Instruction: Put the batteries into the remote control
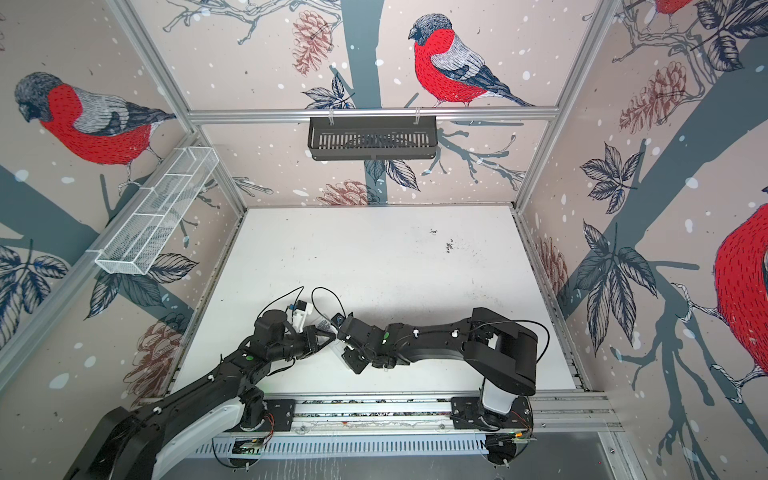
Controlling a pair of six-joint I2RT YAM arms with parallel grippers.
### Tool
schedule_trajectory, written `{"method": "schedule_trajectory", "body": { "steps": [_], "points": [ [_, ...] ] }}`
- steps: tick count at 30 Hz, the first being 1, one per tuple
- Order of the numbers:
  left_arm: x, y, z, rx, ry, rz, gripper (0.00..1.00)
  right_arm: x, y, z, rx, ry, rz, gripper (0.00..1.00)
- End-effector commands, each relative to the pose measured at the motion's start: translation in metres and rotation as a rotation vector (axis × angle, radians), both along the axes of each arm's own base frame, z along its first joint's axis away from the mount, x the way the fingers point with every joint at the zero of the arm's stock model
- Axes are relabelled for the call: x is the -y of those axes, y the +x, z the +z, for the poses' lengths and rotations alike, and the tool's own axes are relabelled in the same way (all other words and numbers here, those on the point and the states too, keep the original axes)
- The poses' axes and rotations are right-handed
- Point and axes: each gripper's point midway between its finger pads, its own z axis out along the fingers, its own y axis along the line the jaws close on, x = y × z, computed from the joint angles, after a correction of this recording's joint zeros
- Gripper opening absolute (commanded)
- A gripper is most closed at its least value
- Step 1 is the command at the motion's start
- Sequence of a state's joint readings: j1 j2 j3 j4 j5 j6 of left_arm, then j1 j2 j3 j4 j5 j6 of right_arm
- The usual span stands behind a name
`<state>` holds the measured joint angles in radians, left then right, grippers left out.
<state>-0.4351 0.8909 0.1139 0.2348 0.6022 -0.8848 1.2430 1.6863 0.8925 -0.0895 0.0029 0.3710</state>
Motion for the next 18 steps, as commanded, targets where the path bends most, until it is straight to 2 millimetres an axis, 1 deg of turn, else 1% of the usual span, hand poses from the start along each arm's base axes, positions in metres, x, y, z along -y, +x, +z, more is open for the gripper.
{"method": "schedule_trajectory", "body": {
  "steps": [1, 3, 10, 13, 18],
  "points": [
    [0.005, 0.005, 0.01, 0.059, -0.03, -0.019, 0.04, 0.01, -0.003, -0.008, -0.02, -0.046, -0.011, 0.2],
    [0.007, 0.005, 0.01, 0.058, -0.033, -0.029, 0.0, 0.01, -0.002, -0.008, -0.021, -0.045, -0.013, 0.2],
    [0.016, 0.001, 0.004, 0.047, -0.022, -0.063, 0.0, 0.011, -0.002, -0.009, -0.021, -0.044, -0.014, 0.2],
    [0.013, -0.001, -0.004, 0.024, 0.002, -0.052, 0.0, 0.01, -0.002, -0.01, -0.022, -0.044, -0.014, 0.2],
    [0.003, -0.006, -0.028, -0.032, 0.066, -0.022, 0.0, 0.009, -0.002, -0.009, -0.019, -0.042, -0.011, 0.2]
  ]
}}
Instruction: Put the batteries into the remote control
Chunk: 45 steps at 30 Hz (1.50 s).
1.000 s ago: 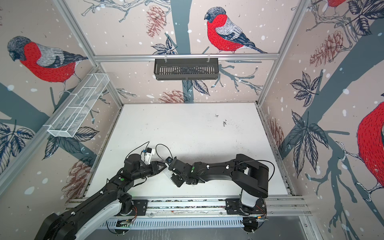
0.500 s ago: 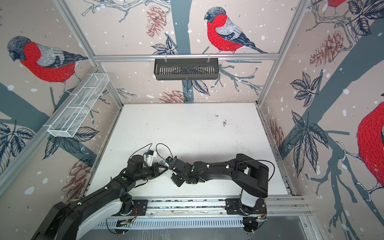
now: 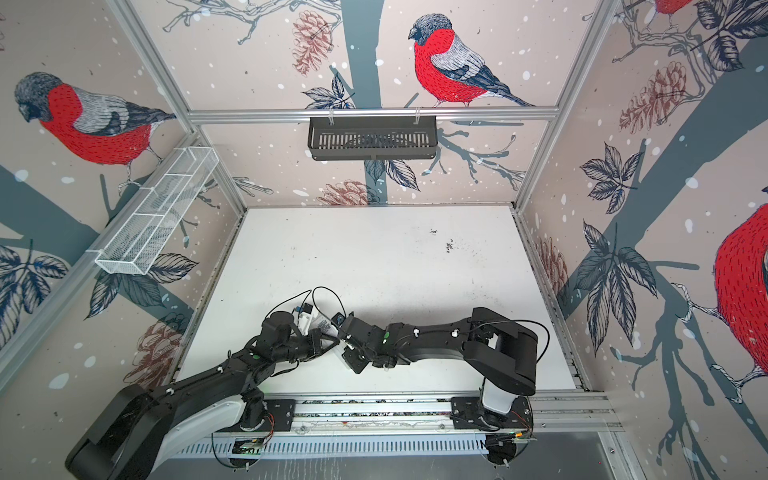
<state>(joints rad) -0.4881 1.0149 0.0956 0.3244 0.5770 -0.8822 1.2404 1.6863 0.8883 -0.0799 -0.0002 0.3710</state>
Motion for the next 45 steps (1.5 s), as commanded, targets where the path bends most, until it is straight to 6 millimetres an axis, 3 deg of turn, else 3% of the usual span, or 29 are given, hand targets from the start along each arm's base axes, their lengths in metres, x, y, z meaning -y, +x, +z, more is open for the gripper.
{"method": "schedule_trajectory", "body": {
  "steps": [1, 7, 18, 23, 38, 42, 45],
  "points": [
    [-0.004, 0.001, -0.01, -0.001, 0.038, 0.013, 0.0, 0.01, -0.002, -0.008, -0.018, -0.046, -0.011, 0.2],
    [-0.003, -0.003, -0.017, -0.021, 0.059, -0.02, 0.0, 0.011, -0.001, -0.008, -0.017, -0.048, -0.014, 0.2],
    [0.002, 0.019, 0.015, 0.061, 0.05, 0.002, 0.0, -0.001, 0.004, 0.004, 0.002, -0.02, -0.001, 0.2],
    [0.006, 0.024, 0.032, 0.127, 0.002, 0.002, 0.0, 0.0, 0.002, -0.002, -0.01, -0.031, 0.001, 0.2],
    [0.009, 0.009, -0.005, 0.029, 0.022, -0.056, 0.0, 0.002, 0.002, -0.003, -0.01, -0.032, -0.004, 0.2],
    [0.008, 0.01, -0.006, 0.031, 0.034, -0.055, 0.0, 0.002, 0.004, 0.0, 0.0, -0.031, -0.015, 0.22],
    [0.011, 0.014, 0.006, 0.054, 0.011, -0.053, 0.0, 0.001, 0.008, 0.009, 0.019, -0.011, -0.029, 0.3]
  ]
}}
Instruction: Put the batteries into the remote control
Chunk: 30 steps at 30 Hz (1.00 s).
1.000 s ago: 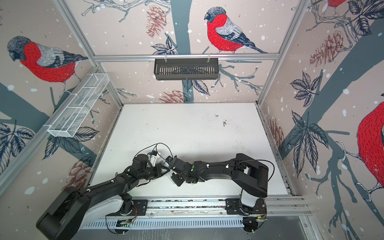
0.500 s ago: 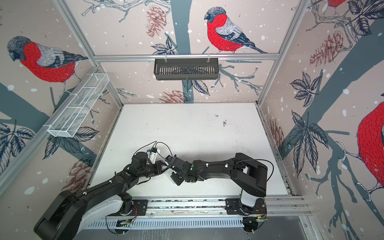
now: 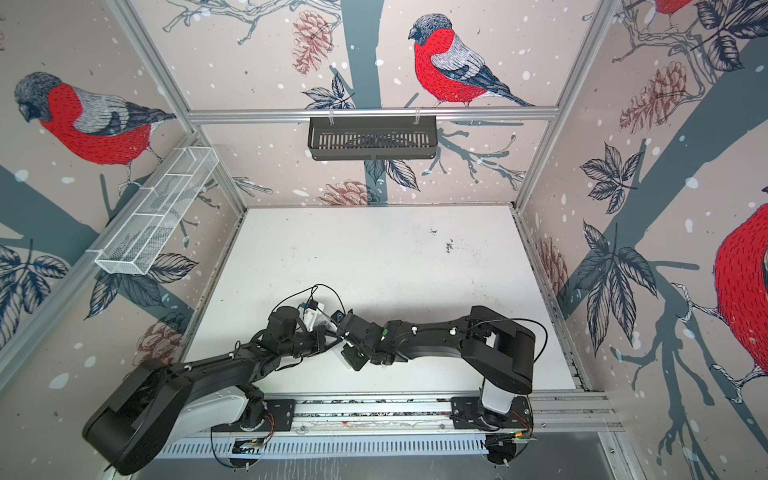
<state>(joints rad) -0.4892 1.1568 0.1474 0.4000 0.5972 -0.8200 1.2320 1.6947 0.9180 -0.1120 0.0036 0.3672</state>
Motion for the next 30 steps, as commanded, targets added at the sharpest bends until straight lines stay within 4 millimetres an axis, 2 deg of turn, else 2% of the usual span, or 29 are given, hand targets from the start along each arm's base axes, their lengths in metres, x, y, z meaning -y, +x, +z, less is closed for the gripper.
{"method": "schedule_trajectory", "body": {
  "steps": [1, 4, 5, 7, 8, 11, 16, 20, 25, 30],
  "points": [
    [0.001, 0.006, 0.014, 0.044, -0.013, 0.008, 0.0, 0.001, 0.004, 0.01, 0.025, 0.011, -0.023, 0.33],
    [-0.007, 0.02, 0.032, 0.103, 0.02, 0.072, 0.0, 0.0, 0.005, 0.019, 0.038, 0.024, -0.026, 0.48],
    [-0.012, 0.024, 0.039, 0.125, 0.033, 0.1, 0.04, -0.001, 0.004, 0.02, 0.04, 0.024, -0.024, 0.53],
    [-0.021, 0.031, 0.05, 0.178, 0.053, 0.151, 0.2, -0.002, 0.002, 0.02, 0.038, 0.022, -0.018, 0.62],
    [-0.026, 0.035, 0.056, 0.204, 0.059, 0.182, 0.39, -0.003, 0.001, 0.018, 0.036, 0.017, -0.015, 0.65],
    [-0.047, 0.043, 0.068, 0.226, 0.104, 0.265, 0.69, -0.005, 0.001, 0.012, 0.034, -0.002, -0.021, 0.71],
    [-0.079, 0.052, 0.085, 0.253, 0.146, 0.401, 0.96, -0.013, 0.004, 0.004, 0.035, -0.022, -0.041, 0.75],
    [-0.093, 0.054, 0.094, 0.275, 0.176, 0.469, 0.97, -0.017, 0.006, -0.009, 0.042, -0.076, -0.061, 0.76],
    [-0.096, 0.055, 0.097, 0.281, 0.176, 0.482, 0.97, -0.02, 0.001, -0.02, 0.031, -0.108, -0.069, 0.75],
    [-0.099, 0.057, 0.096, 0.281, 0.185, 0.492, 0.97, -0.015, -0.002, -0.032, 0.047, -0.176, -0.081, 0.67]
  ]
}}
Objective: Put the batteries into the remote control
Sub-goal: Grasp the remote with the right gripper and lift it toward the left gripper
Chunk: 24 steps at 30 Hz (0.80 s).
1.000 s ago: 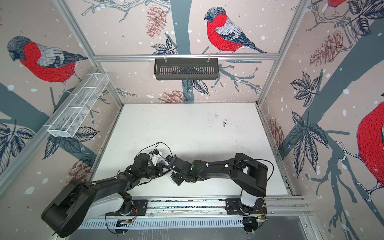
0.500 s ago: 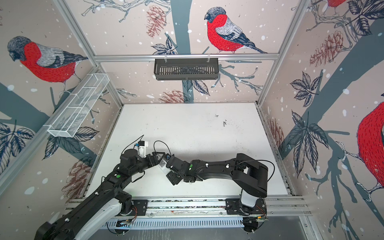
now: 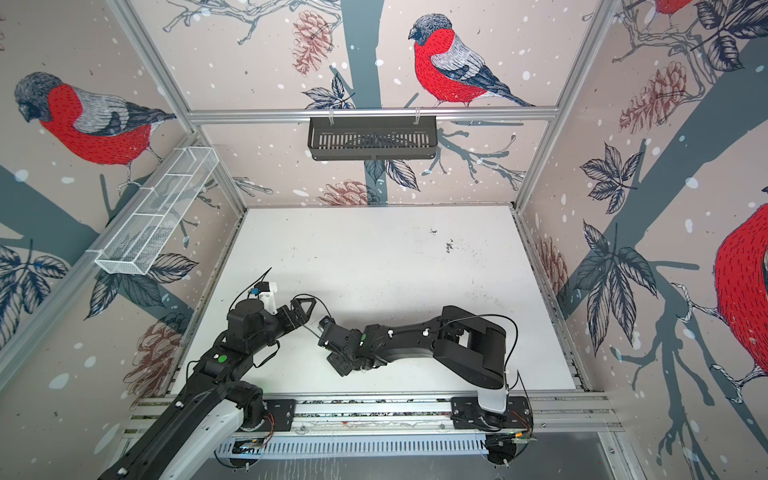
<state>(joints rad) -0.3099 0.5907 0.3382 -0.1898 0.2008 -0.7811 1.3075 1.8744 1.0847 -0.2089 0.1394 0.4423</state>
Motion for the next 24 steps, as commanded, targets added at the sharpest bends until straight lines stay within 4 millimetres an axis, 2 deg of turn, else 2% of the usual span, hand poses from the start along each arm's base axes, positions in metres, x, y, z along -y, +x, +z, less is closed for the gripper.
{"method": "schedule_trajectory", "body": {
  "steps": [1, 7, 13, 15, 18, 20, 24],
  "points": [
    [-0.003, 0.003, 0.003, 0.014, 0.017, 0.012, 0.97, 0.009, -0.001, -0.008, 0.01, -0.066, -0.025, 0.64],
    [-0.001, 0.005, 0.005, 0.033, 0.009, -0.008, 0.97, 0.01, 0.006, -0.004, 0.046, -0.117, -0.047, 0.45],
    [0.008, 0.009, 0.033, 0.141, -0.012, -0.062, 0.97, 0.006, 0.026, 0.035, 0.03, 0.036, -0.083, 0.39],
    [0.02, 0.008, 0.05, 0.213, -0.054, -0.132, 0.97, 0.009, 0.035, 0.054, 0.014, 0.13, -0.1, 0.39],
    [0.046, -0.001, 0.085, 0.355, -0.186, -0.278, 0.97, 0.013, 0.043, 0.094, -0.019, 0.316, -0.089, 0.37],
    [0.057, -0.009, 0.106, 0.43, -0.283, -0.349, 0.97, 0.018, 0.046, 0.13, -0.024, 0.456, -0.064, 0.37],
    [0.072, -0.023, 0.141, 0.543, -0.38, -0.48, 0.97, 0.036, 0.046, 0.187, -0.017, 0.628, -0.021, 0.37]
  ]
}}
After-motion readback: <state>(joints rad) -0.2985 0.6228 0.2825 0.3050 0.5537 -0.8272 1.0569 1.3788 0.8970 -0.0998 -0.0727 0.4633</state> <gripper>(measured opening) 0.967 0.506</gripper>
